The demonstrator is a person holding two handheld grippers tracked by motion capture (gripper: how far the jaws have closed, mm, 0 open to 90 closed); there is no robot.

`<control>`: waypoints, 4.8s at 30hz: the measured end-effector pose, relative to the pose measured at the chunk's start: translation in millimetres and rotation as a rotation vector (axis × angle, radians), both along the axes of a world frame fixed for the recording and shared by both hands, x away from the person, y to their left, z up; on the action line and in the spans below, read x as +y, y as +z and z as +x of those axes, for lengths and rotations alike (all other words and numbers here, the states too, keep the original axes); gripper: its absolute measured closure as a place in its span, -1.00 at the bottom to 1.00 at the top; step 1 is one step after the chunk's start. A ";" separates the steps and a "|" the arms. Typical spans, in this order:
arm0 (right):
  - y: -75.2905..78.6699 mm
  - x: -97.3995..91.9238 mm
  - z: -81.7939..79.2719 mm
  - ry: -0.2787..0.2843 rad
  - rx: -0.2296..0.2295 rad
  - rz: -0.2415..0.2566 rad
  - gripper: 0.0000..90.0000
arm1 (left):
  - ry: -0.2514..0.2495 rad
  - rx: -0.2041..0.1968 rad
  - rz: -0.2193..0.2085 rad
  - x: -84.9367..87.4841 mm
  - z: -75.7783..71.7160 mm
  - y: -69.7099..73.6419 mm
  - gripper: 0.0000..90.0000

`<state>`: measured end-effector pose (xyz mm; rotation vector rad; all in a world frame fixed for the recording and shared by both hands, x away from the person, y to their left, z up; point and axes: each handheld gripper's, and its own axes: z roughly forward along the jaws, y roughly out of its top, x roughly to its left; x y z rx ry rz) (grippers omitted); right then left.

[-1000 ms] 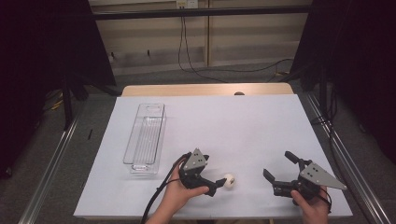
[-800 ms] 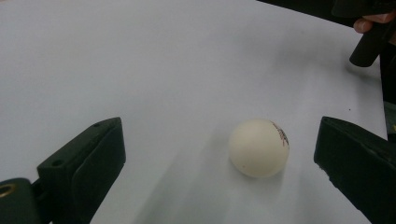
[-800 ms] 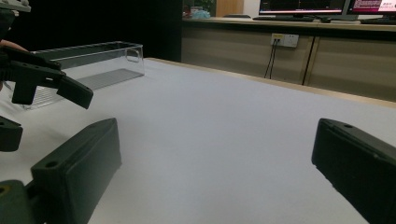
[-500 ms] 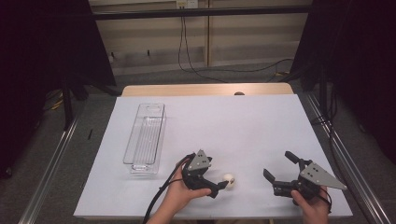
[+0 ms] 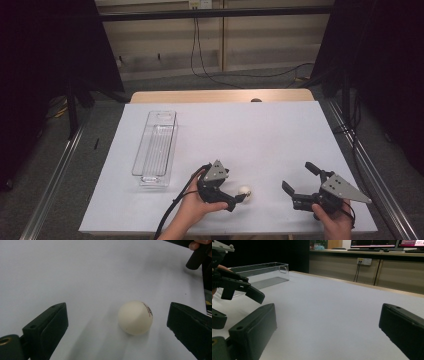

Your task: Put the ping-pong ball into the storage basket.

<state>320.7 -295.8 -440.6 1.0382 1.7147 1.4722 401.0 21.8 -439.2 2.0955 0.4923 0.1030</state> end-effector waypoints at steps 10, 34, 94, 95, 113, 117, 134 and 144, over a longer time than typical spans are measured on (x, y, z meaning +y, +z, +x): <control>0.1 0.2 -0.1 0.002 0.001 0.001 -0.98 | -0.005 0.009 0.007 -4.2 0.2 -0.4 -0.91; 0.3 0.4 0.1 0.004 -0.002 0.000 -0.98 | -0.040 0.012 0.034 -15.2 -1.0 0.5 -0.78; 0.0 -0.1 0.4 -0.001 0.001 0.002 -0.98 | -0.135 0.063 0.098 -29.3 -0.2 -10.2 -0.08; -0.1 -0.1 0.4 0.002 0.000 0.003 -0.98 | -0.133 0.065 0.100 -29.6 -0.6 -10.5 -0.07; 0.0 0.1 0.1 0.004 0.002 -0.001 -0.98 | -0.115 0.094 0.107 -27.4 -1.0 -8.2 0.14; -0.2 0.2 0.3 0.005 0.003 0.000 -0.98 | -0.112 0.108 0.095 -25.5 -1.0 -6.0 0.14; -0.3 0.7 0.8 0.013 -0.001 -0.005 -0.98 | -0.101 0.152 0.079 -16.2 2.7 0.6 0.14; -0.3 1.4 1.2 0.014 0.002 -0.005 -0.98 | -0.087 0.170 0.069 -12.0 4.0 3.2 0.14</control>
